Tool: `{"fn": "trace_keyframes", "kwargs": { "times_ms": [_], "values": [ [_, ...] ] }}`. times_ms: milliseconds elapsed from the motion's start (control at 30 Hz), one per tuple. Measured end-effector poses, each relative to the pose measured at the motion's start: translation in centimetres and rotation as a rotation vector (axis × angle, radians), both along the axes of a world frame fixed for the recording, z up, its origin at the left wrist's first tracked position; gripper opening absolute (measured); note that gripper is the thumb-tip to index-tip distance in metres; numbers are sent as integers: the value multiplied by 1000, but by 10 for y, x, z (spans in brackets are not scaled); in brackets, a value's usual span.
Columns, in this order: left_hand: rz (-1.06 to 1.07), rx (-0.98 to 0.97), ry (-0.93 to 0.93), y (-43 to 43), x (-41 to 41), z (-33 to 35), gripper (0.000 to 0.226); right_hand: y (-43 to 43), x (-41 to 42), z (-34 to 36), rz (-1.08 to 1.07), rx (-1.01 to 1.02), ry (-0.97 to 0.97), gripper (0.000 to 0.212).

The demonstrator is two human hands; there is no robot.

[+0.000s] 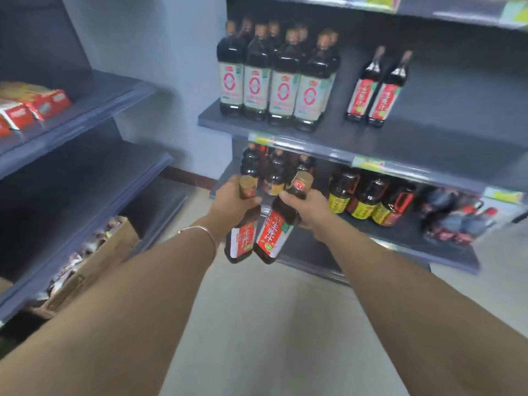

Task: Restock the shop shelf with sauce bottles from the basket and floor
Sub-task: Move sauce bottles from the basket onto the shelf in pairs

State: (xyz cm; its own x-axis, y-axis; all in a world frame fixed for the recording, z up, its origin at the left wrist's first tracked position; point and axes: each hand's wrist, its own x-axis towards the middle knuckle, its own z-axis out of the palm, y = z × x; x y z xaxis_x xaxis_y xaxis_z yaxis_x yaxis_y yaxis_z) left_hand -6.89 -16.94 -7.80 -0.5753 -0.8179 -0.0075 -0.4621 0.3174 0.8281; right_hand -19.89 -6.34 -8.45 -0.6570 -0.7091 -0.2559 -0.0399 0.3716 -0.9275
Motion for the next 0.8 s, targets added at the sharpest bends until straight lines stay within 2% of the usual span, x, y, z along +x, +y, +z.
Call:
{"fn": "trace_keyframes", "kwargs": {
  "times_ms": [167, 367, 467, 667, 800],
  "values": [
    [-133, 28, 57, 51, -110, 18, 40, 62, -93, 17, -173, -55, 67, 40],
    [-175, 90, 135, 89, -204, 39, 44, 109, -172, 30, -333, -141, 99, 27],
    [-182, 43, 167, 91, -244, 54, 43, 114, -207, 42, -365, -164, 117, 20],
    [-339, -68, 222, 62, -325, 94, 40, 91, -282, 82, -334, -209, 201, 33],
    [-342, -97, 264, 26, -380, 119, 42, 58, -336, 107, -351, -260, 211, 31]
  ]
}}
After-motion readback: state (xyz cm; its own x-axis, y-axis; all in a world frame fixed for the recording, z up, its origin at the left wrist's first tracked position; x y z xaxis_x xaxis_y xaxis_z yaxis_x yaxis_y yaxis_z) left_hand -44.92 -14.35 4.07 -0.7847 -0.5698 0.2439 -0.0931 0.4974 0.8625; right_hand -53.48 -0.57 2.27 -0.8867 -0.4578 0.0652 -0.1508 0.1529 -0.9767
